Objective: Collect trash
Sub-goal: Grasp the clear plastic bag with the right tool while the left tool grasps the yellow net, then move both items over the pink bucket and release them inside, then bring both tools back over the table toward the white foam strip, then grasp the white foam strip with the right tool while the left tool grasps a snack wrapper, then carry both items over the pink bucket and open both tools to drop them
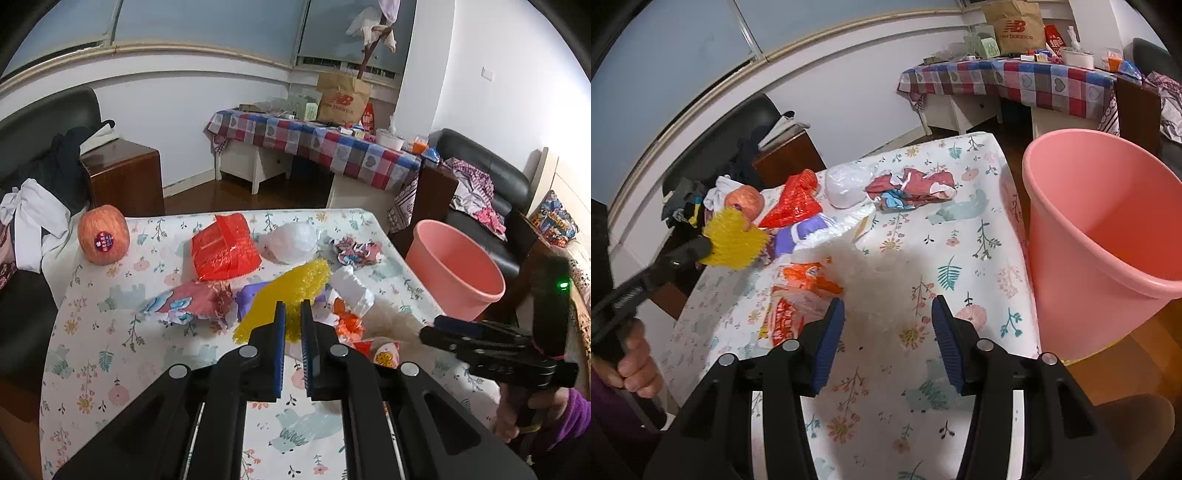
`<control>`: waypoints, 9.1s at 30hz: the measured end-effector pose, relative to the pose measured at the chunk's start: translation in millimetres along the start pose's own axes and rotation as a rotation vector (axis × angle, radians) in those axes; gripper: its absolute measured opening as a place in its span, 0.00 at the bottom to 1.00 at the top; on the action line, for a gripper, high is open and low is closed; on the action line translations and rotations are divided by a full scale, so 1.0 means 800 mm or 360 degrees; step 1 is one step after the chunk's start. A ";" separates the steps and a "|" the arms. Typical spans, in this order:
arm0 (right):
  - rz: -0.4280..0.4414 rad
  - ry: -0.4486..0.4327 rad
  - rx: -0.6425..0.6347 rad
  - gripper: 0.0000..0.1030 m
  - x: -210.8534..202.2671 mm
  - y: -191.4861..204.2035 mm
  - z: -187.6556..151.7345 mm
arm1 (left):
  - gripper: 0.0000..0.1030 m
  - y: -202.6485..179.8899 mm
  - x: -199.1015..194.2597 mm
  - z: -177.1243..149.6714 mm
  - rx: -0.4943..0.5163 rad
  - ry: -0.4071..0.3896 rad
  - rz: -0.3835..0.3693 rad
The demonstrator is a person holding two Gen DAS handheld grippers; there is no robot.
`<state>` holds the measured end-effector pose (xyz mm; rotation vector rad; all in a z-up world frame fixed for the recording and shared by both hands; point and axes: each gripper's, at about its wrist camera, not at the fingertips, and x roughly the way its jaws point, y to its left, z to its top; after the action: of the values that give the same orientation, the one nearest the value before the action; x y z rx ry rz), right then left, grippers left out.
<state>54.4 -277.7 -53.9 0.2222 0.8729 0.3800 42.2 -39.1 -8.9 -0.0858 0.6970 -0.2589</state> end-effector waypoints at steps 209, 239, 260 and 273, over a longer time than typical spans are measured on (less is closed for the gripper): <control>-0.0089 -0.0039 0.0158 0.28 -0.026 -0.002 0.010 | 0.47 -0.066 0.039 -0.046 0.0087 0.0488 -0.0471; -0.0096 -0.0386 0.0142 0.28 -0.093 -0.029 0.014 | 0.08 -0.122 0.010 0.021 0.0249 0.0107 -0.0398; -0.0449 -0.0674 0.0306 0.28 -0.127 -0.151 0.033 | 0.08 -0.268 0.108 0.082 0.0407 0.0023 -0.0556; -0.0498 -0.0614 0.0400 0.28 -0.103 -0.197 0.029 | 0.08 -0.309 0.183 0.067 0.0444 0.0189 -0.0534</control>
<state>61.0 -455.9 -35.3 0.3712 0.5591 -0.0679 133.4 -316.4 -18.4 0.0808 0.7569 -0.6851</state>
